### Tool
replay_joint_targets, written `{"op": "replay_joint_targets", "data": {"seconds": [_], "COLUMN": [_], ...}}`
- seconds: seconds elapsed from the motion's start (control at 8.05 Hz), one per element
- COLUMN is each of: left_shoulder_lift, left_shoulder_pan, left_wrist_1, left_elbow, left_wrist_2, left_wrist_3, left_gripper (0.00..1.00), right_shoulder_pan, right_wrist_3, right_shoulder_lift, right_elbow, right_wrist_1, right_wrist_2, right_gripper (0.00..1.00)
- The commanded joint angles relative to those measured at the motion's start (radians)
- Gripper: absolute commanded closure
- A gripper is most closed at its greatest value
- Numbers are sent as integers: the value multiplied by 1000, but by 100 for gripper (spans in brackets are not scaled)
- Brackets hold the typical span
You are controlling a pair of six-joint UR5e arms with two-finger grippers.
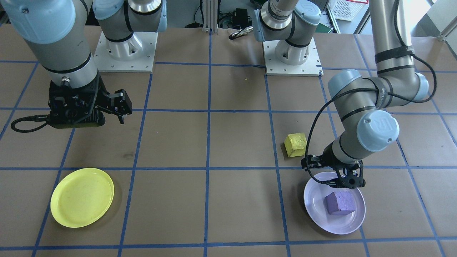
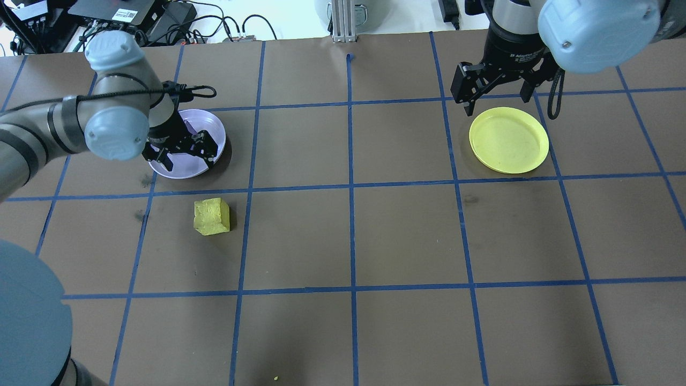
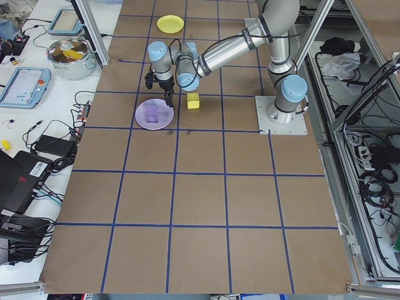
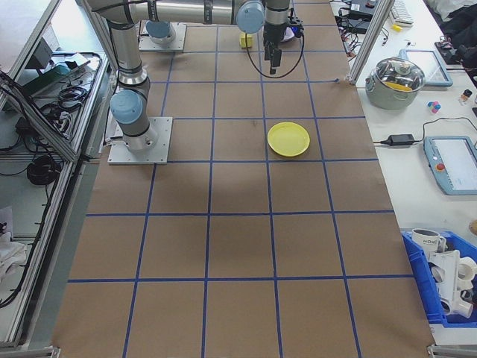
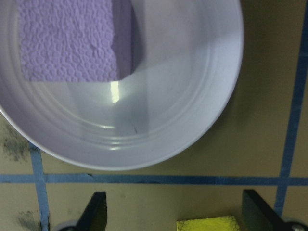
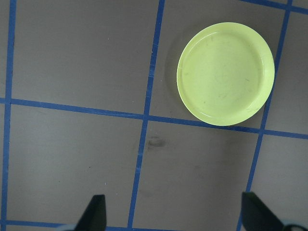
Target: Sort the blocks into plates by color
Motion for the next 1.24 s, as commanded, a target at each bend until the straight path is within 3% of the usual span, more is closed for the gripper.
{"op": "replay_joint_targets", "data": {"seconds": [0.0, 0.62, 0.87, 1.12], "left_shoulder_lift": [22, 8, 17, 45], "left_shoulder_pan": [35, 18, 15, 15], "left_wrist_1": [-67, -260, -254, -252], "left_elbow": [-101, 66, 63, 59], "left_wrist_2": [-1, -5, -90, -90], "left_wrist_3": [2, -53, -130, -116], "left_gripper": [0, 0, 0, 0], "right_shoulder_pan": [0, 0, 0, 0], "right_wrist_3": [0, 2, 2, 0], "right_shoulder_lift": [0, 0, 0, 0], "right_elbow": [0, 0, 0, 0], "right_wrist_1": [-1, 1, 1, 1], "right_wrist_2": [-1, -1, -1, -3], "right_gripper": [0, 0, 0, 0]}}
